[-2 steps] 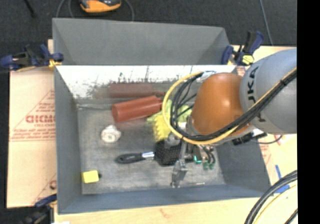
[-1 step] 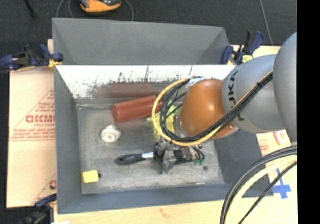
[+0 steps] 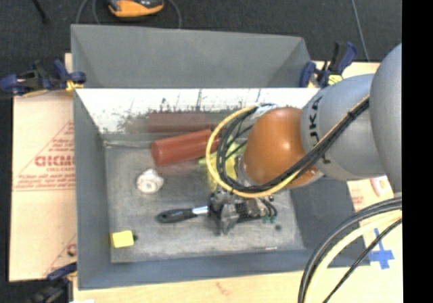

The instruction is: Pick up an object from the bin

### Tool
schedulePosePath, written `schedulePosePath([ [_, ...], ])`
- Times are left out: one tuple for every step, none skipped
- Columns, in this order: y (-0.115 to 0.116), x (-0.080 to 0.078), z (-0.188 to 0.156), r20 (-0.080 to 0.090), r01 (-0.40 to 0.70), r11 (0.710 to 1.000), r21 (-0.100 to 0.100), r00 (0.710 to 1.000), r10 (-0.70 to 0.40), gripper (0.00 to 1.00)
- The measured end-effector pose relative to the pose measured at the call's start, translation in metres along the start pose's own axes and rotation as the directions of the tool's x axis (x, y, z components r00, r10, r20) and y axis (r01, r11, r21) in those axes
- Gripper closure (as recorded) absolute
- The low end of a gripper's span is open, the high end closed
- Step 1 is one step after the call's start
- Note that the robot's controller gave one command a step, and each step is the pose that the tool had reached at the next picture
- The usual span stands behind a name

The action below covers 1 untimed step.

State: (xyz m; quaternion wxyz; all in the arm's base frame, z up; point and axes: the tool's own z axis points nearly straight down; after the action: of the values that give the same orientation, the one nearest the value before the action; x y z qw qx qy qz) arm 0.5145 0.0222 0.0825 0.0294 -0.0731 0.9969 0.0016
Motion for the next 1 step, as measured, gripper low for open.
schedulePosePath([
  [0.0234, -0.0239, -0.1869, -0.056, 0.037, 0.999, -0.002, 0.998, -0.038, 1.00],
])
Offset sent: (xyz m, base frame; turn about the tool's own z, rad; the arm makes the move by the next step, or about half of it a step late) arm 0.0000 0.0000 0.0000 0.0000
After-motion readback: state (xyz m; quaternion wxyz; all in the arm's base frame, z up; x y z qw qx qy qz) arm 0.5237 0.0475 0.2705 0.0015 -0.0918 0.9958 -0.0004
